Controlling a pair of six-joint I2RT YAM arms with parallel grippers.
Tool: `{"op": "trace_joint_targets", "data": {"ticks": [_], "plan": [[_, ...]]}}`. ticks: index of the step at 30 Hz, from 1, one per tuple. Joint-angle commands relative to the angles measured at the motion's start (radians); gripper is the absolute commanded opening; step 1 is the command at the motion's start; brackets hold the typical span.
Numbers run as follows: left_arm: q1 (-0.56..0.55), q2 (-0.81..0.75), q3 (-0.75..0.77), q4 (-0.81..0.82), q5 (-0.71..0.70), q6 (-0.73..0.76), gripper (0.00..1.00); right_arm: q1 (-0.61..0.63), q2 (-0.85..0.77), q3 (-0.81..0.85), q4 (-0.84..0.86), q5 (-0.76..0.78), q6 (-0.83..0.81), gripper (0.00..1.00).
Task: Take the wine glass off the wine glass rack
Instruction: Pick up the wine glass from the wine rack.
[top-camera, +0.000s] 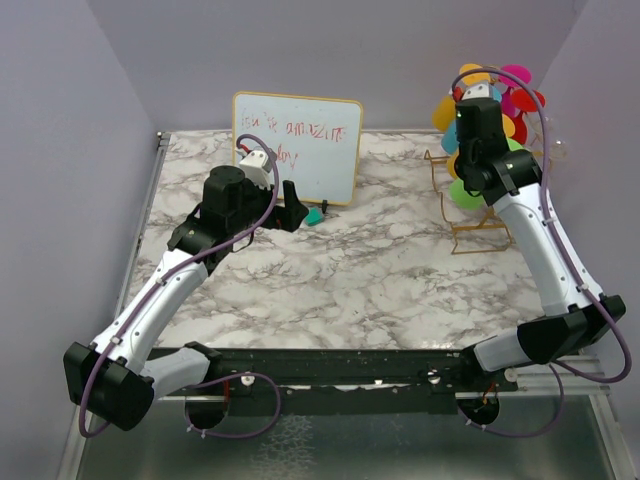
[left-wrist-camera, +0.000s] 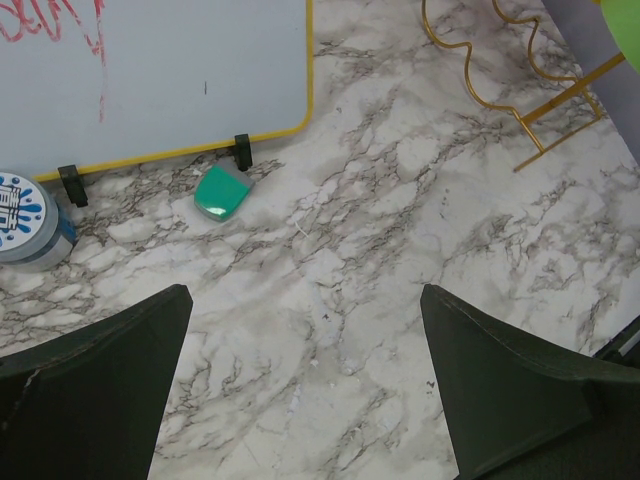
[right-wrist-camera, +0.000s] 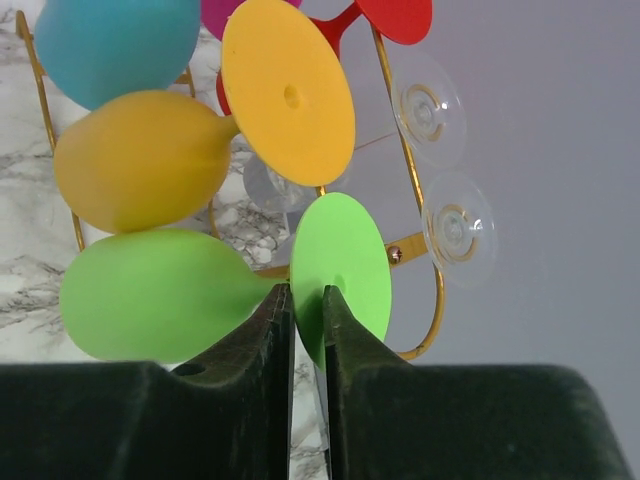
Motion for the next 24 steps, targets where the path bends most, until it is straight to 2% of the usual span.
{"op": "trace_joint_targets", "data": {"ticks": [1, 13, 16, 24], "plan": [[-0.003, -0.011, -0.008, 0.012, -0.008, -0.006, 0.99, 0.003, 0.0, 0.027, -0.053, -0.005, 0.009, 0.16], [-0.003, -0.001, -0.007, 0.015, -0.008, -0.008, 0.99, 0.025, 0.003, 0.069, -0.141, -0.04, 0.046, 0.14], [-0.003, 0.0, -0.005, 0.014, -0.003, -0.006, 0.99, 0.029, 0.004, 0.06, -0.144, -0.039, 0.052, 0.06], [-0.003, -0.007, -0.008, 0.017, -0.009, -0.013, 0.99, 0.062, 0.016, 0.058, -0.089, 0.012, -0.01, 0.0]]}}
